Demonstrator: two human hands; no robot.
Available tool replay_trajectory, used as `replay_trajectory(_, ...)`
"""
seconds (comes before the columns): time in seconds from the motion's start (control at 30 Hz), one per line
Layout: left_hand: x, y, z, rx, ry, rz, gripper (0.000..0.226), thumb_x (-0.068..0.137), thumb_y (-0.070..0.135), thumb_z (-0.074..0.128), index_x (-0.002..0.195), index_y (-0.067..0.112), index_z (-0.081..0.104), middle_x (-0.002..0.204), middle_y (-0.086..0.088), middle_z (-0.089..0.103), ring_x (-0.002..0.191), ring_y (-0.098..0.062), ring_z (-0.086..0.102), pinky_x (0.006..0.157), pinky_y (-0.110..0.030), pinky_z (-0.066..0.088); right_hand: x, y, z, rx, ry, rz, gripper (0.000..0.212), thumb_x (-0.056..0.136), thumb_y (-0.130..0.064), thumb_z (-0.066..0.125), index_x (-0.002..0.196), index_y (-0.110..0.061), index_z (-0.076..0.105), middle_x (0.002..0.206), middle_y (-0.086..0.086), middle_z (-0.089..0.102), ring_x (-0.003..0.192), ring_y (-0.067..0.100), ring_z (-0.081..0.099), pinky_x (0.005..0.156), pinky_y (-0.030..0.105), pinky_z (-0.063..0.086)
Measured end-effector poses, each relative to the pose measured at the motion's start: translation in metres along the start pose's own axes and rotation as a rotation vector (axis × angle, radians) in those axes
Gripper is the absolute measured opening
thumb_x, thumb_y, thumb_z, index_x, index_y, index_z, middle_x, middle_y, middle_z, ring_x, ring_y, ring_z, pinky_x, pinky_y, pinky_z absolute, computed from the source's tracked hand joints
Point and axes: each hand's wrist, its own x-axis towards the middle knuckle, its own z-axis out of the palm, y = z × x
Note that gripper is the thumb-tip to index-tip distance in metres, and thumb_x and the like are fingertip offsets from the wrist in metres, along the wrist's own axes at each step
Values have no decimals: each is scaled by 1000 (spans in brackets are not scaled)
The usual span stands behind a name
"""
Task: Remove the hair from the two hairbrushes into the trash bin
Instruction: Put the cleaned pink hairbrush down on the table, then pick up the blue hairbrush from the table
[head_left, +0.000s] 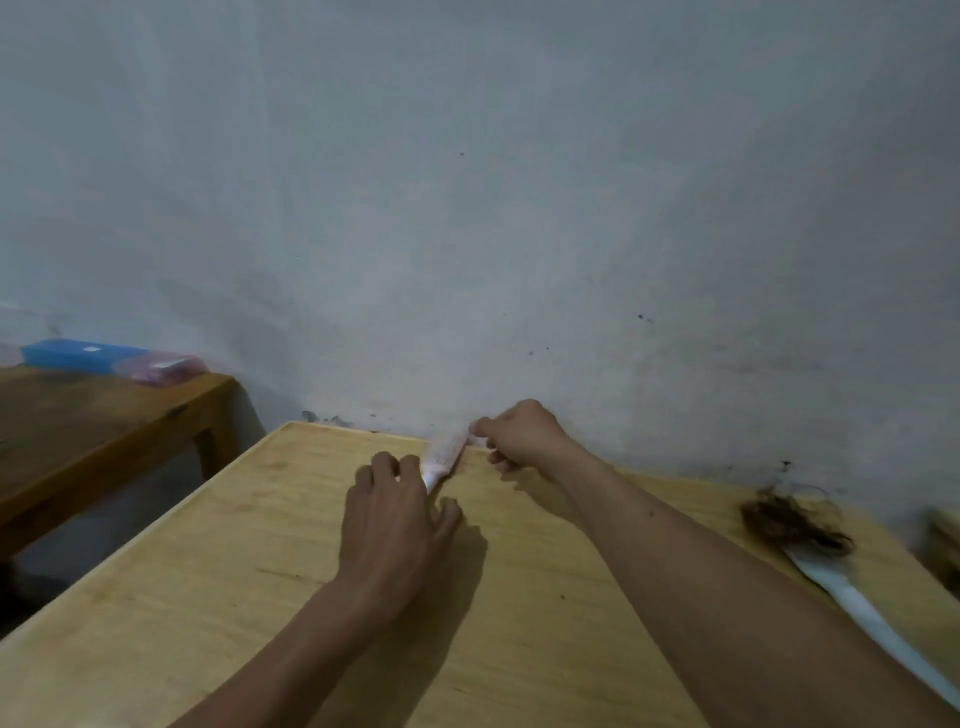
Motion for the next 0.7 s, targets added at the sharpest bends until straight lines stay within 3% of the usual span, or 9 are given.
replay_trajectory(0.07, -1, 25, 1, -55, 4, 39, 50, 93, 48, 55, 129, 13, 54, 122, -9, 54, 110, -26, 48, 90, -36, 43, -11, -5, -37, -74, -3, -43, 37, 92, -33, 72, 107, 0, 71, 95, 14, 77, 76, 26, 76, 77, 41, 65)
replay_trajectory(0.17, -11, 78, 8, -224, -65, 82, 45, 93, 49, 57, 121, 15, 57, 121, -6, 58, 108, -22, 53, 88, -35, 48, -31, -5, -96, -165, 11, -75, 37, 95, -27, 71, 114, 4, 68, 107, 15, 74, 87, 25, 75, 74, 35, 63)
replay_trajectory(0.3, -34, 152, 21, -342, -197, 155, 46, 92, 56, 55, 112, 15, 60, 105, -2, 61, 93, -18, 58, 80, -36, 52, -55, 11, -173, -363, 48, -43, 39, 95, -28, 72, 118, 4, 68, 112, 15, 72, 88, 23, 73, 71, 32, 61)
replay_trajectory(0.43, -64, 221, 35, -362, -322, 215, 57, 91, 65, 49, 108, 12, 62, 105, -6, 64, 93, -23, 61, 74, -34, 50, -75, 48, -236, -601, 103, 86, 52, 90, -40, 76, 121, 1, 69, 114, 14, 70, 93, 26, 69, 77, 37, 62)
replay_trajectory(0.5, -79, 249, 41, -336, -413, 241, 62, 90, 69, 47, 105, 10, 62, 103, -8, 63, 92, -25, 61, 68, -33, 41, -88, 70, -249, -686, 110, 168, 64, 88, -51, 75, 125, 0, 67, 121, 15, 68, 98, 29, 66, 80, 39, 60)
replay_trajectory(0.6, -99, 282, 53, -320, -522, 267, 68, 89, 72, 47, 109, 9, 62, 104, -11, 62, 91, -25, 58, 70, -34, 38, -106, 105, -247, -726, 72, 274, 78, 87, -59, 71, 137, 0, 58, 137, 17, 61, 114, 34, 64, 91, 44, 60)
replay_trajectory(0.7, -110, 300, 65, -294, -508, 278, 66, 87, 69, 53, 115, 9, 60, 113, -12, 63, 100, -27, 61, 73, -35, 38, -112, 134, -238, -602, 51, 337, 70, 81, -53, 81, 124, -2, 59, 124, 15, 65, 108, 32, 68, 84, 45, 63)
